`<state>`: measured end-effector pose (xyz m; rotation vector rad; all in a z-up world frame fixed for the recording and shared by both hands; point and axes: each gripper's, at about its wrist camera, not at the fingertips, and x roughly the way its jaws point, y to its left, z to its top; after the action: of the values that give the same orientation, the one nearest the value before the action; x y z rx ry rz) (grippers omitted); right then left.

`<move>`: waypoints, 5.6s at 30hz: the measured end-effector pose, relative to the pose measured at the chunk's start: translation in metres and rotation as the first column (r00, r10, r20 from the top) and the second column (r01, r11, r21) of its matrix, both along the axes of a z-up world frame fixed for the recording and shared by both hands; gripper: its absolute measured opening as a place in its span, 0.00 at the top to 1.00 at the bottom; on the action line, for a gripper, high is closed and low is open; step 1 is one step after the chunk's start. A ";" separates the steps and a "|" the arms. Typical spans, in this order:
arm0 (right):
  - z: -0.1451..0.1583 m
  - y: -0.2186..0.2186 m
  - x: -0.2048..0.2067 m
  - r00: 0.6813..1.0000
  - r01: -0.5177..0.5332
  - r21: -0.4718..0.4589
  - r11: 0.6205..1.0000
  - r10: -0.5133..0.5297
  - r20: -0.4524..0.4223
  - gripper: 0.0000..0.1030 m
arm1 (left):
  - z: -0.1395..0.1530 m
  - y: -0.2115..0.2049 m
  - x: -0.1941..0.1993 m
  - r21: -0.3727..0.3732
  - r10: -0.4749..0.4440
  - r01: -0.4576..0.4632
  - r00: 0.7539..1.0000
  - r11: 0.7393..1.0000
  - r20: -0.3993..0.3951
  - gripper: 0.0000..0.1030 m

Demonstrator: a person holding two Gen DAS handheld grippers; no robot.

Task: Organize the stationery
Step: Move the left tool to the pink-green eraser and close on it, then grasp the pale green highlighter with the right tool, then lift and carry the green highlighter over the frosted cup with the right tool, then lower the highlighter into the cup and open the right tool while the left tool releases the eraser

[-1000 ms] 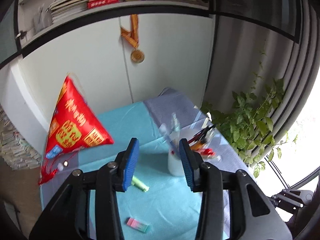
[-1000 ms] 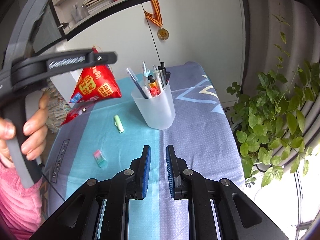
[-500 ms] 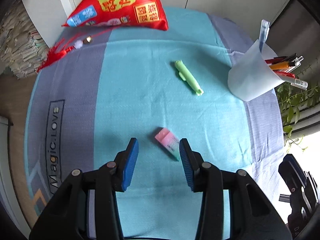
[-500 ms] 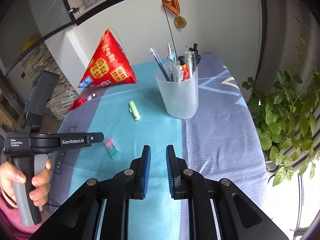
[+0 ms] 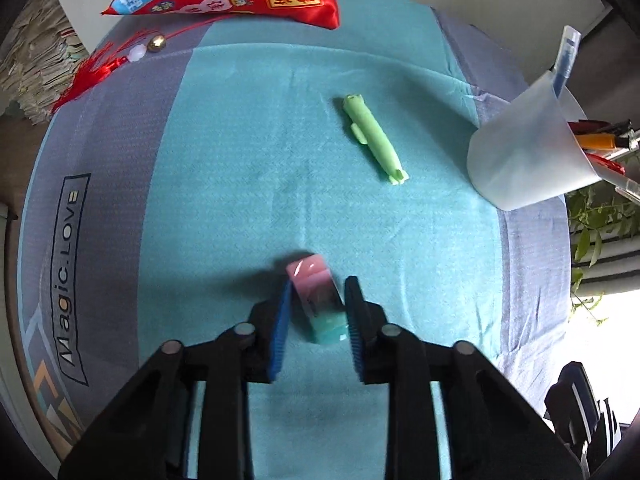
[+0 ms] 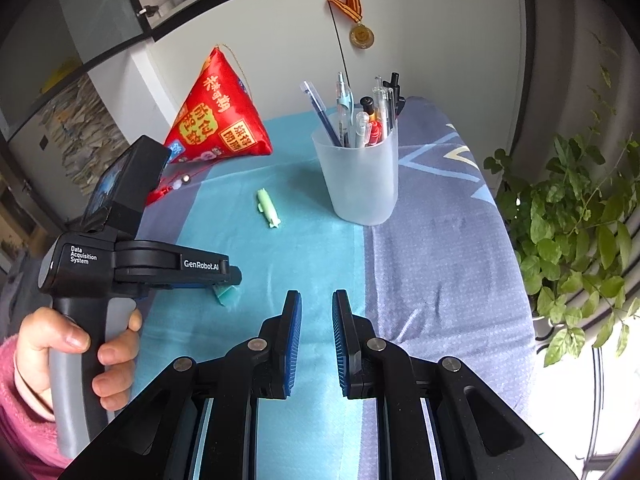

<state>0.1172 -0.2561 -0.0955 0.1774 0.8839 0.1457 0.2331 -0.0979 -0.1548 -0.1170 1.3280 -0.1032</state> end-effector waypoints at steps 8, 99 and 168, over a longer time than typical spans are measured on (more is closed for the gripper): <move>-0.007 0.009 0.010 0.999 -0.037 -0.017 0.999 0.037 -0.023 0.86 | 0.012 0.027 -0.020 -0.008 -0.077 0.078 0.995 0.997 0.062 0.81; 0.024 -0.029 0.011 0.993 0.064 0.066 0.996 -0.071 0.099 0.83 | 0.099 0.009 -0.091 -0.035 -0.324 0.382 0.826 0.924 0.462 0.81; 0.039 -0.037 0.124 0.982 0.134 0.158 0.978 -0.152 0.111 0.82 | 0.090 0.030 -0.053 -0.071 -0.284 0.364 0.820 0.929 0.496 0.82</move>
<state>0.2414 -0.2931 -0.0568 0.3676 0.7351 0.0875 0.1799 -0.0678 -0.0652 0.0026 0.8260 -0.5051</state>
